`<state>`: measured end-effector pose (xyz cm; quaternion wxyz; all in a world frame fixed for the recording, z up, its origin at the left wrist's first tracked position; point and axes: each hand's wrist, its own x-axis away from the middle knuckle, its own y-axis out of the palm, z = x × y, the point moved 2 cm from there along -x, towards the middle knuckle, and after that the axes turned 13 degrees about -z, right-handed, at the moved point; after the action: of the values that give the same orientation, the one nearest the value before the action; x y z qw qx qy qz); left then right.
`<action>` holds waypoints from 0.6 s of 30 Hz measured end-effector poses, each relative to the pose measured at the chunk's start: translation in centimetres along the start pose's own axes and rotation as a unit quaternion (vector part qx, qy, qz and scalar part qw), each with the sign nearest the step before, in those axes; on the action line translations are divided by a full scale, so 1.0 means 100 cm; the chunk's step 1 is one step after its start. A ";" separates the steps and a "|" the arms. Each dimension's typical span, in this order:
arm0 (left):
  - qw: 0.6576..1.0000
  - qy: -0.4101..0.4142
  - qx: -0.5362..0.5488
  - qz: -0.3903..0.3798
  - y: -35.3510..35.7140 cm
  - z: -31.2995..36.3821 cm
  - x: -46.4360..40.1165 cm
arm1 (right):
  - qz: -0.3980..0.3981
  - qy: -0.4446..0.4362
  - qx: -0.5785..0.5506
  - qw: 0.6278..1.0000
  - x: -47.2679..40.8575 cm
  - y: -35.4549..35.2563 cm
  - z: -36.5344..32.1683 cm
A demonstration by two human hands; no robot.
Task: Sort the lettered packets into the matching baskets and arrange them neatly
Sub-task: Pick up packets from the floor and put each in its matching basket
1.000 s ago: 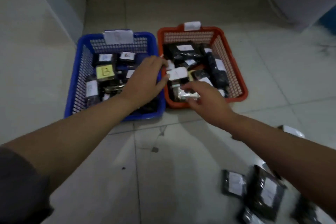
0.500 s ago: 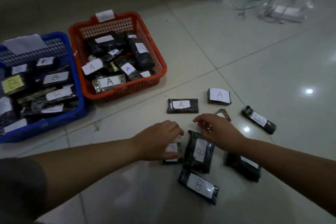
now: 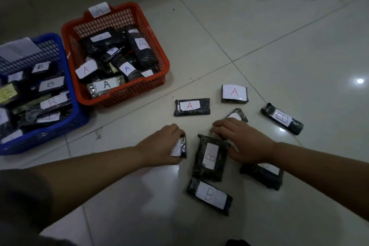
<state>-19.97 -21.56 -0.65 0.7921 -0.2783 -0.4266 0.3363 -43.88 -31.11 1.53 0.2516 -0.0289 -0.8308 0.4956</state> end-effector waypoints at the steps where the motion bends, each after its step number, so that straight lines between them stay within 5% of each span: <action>1: 1.000 0.013 -0.007 0.010 -0.007 -0.004 0.002 | -0.038 -0.022 0.020 0.999 -0.001 0.000 -0.003; 4: 0.999 0.016 -0.029 0.018 -0.025 -0.023 0.010 | -0.172 -0.084 0.107 0.976 -0.009 0.003 -0.010; 8: 0.997 -0.014 0.047 0.058 -0.043 -0.039 0.022 | -0.225 -0.110 0.165 0.954 -0.021 0.012 -0.019; 14: 0.989 -0.038 0.091 0.108 -0.065 -0.043 0.046 | -0.204 -0.084 0.190 0.957 -0.043 0.005 -0.026; 18: 0.980 -0.054 0.128 0.145 -0.088 -0.051 0.066 | -0.057 0.009 0.003 0.998 -0.061 -0.021 -0.039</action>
<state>-10.26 -22.68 6.57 0.7399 -0.2153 -0.3768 0.5141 -36.44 -30.84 2.39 0.2872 0.0151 -0.8274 0.4823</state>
